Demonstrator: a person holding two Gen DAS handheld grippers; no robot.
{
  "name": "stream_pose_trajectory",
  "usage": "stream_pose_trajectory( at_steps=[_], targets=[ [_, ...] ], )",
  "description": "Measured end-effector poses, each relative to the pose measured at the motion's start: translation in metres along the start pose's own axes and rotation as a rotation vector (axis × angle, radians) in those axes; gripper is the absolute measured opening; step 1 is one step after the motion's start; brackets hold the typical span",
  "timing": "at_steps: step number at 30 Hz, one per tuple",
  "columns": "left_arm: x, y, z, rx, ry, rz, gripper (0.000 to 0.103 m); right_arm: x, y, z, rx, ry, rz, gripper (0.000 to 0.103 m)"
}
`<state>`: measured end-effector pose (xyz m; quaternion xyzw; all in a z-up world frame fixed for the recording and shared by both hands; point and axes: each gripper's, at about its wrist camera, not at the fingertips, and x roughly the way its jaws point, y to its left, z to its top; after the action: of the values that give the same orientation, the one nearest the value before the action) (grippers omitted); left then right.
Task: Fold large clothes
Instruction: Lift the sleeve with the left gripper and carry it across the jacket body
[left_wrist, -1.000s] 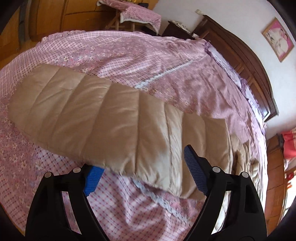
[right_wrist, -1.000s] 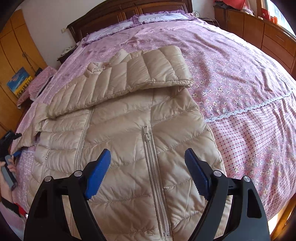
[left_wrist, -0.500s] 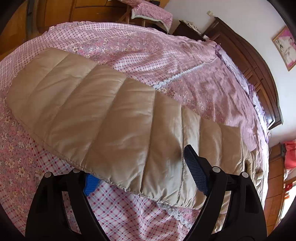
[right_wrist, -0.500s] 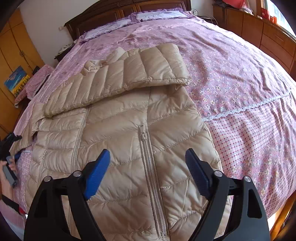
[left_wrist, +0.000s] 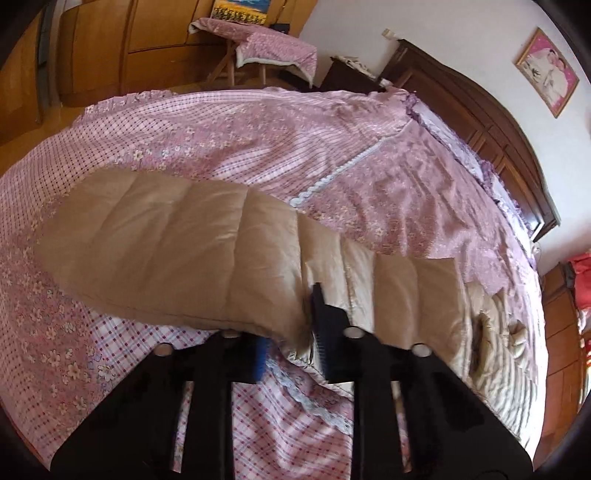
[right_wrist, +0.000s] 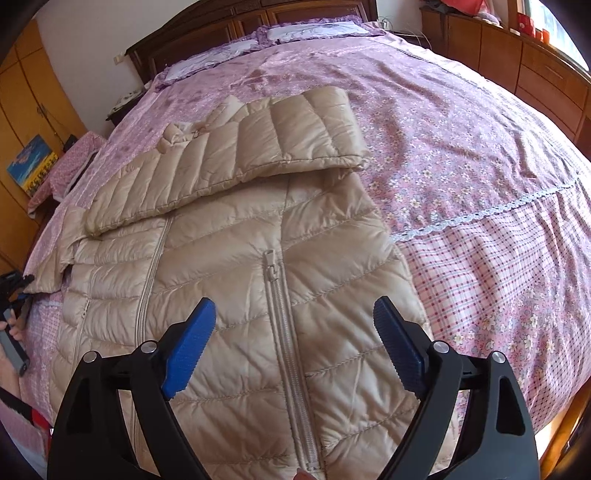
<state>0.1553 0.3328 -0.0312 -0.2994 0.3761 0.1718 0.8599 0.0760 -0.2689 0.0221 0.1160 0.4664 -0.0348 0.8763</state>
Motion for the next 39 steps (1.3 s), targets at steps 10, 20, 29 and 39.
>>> stream_pose_trajectory(
  at_steps=[10, 20, 29, 39],
  targets=[
    [-0.05, -0.036, -0.005, 0.086, -0.074, -0.103, 0.008, -0.005, -0.013, -0.001, 0.03, -0.016, 0.02, 0.085],
    [-0.099, -0.086, -0.008, 0.17, -0.132, -0.19, 0.007, -0.016, -0.012, -0.002, -0.03, -0.066, -0.018, 0.085],
    [-0.133, -0.147, -0.029, 0.293, -0.152, -0.305, 0.007, -0.02, -0.018, -0.003, -0.026, -0.072, 0.018, 0.087],
    [-0.137, -0.204, -0.06, 0.376, -0.091, -0.402, 0.007, -0.026, -0.037, -0.003, 0.018, -0.082, 0.04, 0.087]
  ],
)
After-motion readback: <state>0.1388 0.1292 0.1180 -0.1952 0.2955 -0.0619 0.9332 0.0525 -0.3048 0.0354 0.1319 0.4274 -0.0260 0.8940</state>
